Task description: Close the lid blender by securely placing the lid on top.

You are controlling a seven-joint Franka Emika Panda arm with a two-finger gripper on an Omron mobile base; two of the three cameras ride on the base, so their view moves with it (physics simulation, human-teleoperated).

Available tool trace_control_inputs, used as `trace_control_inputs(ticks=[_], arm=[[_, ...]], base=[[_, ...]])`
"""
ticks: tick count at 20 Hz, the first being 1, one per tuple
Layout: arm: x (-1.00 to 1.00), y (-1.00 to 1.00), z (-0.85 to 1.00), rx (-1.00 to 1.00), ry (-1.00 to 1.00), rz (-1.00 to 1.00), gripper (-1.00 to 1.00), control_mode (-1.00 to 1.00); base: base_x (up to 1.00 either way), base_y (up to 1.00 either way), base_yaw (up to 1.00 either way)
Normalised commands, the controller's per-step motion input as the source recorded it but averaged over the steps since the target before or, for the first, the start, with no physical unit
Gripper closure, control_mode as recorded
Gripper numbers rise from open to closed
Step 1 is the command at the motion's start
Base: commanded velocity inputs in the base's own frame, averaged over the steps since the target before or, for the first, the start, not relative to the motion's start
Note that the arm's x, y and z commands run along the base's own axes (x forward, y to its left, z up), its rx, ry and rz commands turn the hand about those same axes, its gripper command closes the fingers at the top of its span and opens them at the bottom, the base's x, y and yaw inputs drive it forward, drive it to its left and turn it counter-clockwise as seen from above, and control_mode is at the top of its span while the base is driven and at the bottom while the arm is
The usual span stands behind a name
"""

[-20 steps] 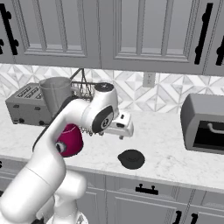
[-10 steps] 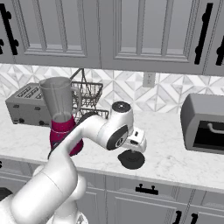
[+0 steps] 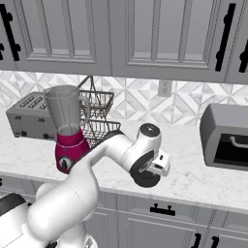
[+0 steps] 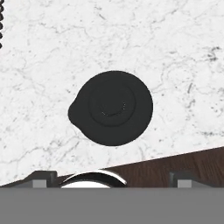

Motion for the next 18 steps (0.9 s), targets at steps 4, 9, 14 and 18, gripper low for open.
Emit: trace_control_inputs(ticks=[4,9,14,18], arm=[[0.18,0.00,-0.32,0.00,0.00,0.00,-1.00,-1.00],[0.15,0.00,-0.36,0.00,0.00,0.00,-1.00,-1.00],[0.17,0.00,-0.27,0.00,0.00,0.00,-1.00,-1.00],[0.17,0.00,-0.09,0.00,0.00,0.00,-1.00,-1.00]], base=[[0.00,0.00,0.00],[0.00,0.00,0.00],[0.00,0.00,0.00],[0.00,0.00,0.00]])
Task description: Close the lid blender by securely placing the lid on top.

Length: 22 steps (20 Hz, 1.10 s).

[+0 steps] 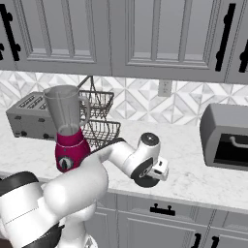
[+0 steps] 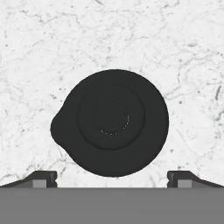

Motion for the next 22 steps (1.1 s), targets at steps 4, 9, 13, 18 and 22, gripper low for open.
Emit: trace_control_inputs(ticks=[4,9,13,18,22], arm=[[0.13,0.00,-0.03,0.00,0.00,0.00,-1.00,-1.00],[0.09,0.02,-0.08,0.00,0.00,0.00,-1.00,-1.00],[0.04,0.05,-0.12,0.00,0.00,0.00,-1.00,-1.00],[0.03,0.04,-0.13,0.00,0.00,0.00,-1.00,-1.00],[0.06,0.05,-0.16,0.00,0.00,0.00,-1.00,-1.00]], base=[[0.00,0.00,0.00],[0.00,0.00,0.00],[0.00,0.00,0.00],[0.00,0.00,0.00],[0.00,0.00,0.00]])
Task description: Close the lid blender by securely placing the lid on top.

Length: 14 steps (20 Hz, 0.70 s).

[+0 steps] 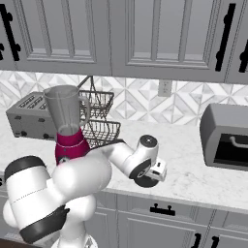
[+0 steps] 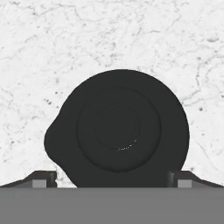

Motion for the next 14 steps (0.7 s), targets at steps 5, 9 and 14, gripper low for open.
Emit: trace_control_inputs(ticks=[5,9,14], arm=[[0.11,0.05,-0.13,0.00,0.00,0.00,-1.00,-1.00],[0.13,0.00,-0.10,0.00,0.00,0.00,-1.00,-1.00],[0.14,0.00,-0.09,0.00,0.00,0.00,-1.00,-1.00]], base=[[0.00,0.00,0.00],[0.00,0.00,0.00],[0.00,0.00,0.00]])
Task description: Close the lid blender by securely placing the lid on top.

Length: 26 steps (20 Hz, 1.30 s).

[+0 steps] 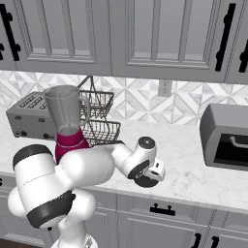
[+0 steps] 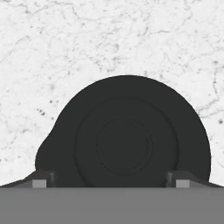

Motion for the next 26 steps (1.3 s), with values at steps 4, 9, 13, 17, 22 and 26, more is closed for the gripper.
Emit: trace_control_inputs(ticks=[4,9,13,17,22,26], arm=[[0.16,0.00,-0.11,0.00,0.00,0.00,-1.00,-1.00],[0.16,0.00,-0.12,0.00,0.00,0.00,-1.00,-1.00],[0.12,0.00,-0.16,0.00,0.00,0.00,-1.00,-1.00],[0.05,0.00,-0.26,0.00,0.00,0.00,-1.00,-1.00],[0.00,0.02,-0.39,-0.01,0.00,0.00,1.00,-1.00],[0.00,0.12,-0.43,-0.04,0.00,0.00,1.00,-1.00]], base=[[0.00,0.00,0.00],[0.00,0.00,0.00],[0.00,0.00,0.00],[0.00,0.00,0.00],[0.00,0.00,0.00],[0.00,0.00,0.00]])
